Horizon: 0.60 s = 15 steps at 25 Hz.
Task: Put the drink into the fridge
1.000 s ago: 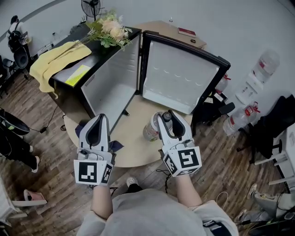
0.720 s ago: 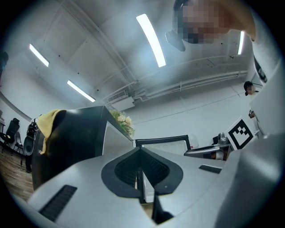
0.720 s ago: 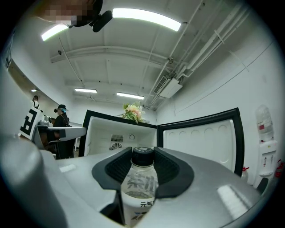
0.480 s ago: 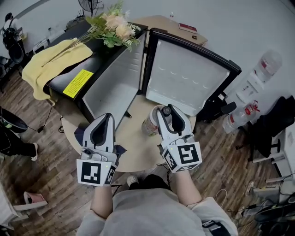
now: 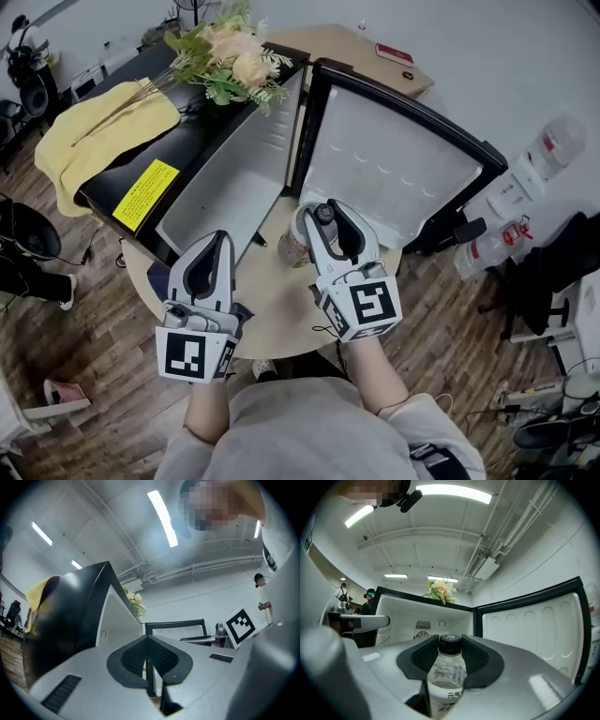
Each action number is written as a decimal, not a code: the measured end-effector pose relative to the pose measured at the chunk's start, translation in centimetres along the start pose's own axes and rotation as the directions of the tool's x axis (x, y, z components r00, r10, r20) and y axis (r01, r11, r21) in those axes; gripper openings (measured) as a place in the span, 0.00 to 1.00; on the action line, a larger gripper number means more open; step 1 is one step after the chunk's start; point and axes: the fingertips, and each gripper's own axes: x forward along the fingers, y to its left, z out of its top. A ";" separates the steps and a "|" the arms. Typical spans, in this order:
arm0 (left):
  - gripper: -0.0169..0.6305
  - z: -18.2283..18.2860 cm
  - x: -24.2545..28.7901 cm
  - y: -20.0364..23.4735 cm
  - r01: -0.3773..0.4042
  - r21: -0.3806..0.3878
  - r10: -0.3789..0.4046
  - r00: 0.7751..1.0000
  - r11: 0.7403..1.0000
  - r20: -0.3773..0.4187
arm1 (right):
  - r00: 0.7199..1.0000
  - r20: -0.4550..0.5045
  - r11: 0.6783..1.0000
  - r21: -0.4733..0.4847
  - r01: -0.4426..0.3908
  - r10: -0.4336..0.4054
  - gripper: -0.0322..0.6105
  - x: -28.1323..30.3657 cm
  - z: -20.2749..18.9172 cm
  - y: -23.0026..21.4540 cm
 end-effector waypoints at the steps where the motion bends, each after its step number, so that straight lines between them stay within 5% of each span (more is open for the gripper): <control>1: 0.04 0.0 0.4 0.1 -0.007 0.002 0.007 1.000 1.000 0.000 | 1.000 -0.003 1.000 0.005 -0.011 0.011 0.30 0.6 -0.1 -0.2; 15: 0.04 -0.4 3.7 0.9 -0.103 0.030 0.103 0.995 0.994 -0.001 | 0.981 -0.036 0.982 0.034 -0.188 0.189 0.30 9.0 -2.5 -0.5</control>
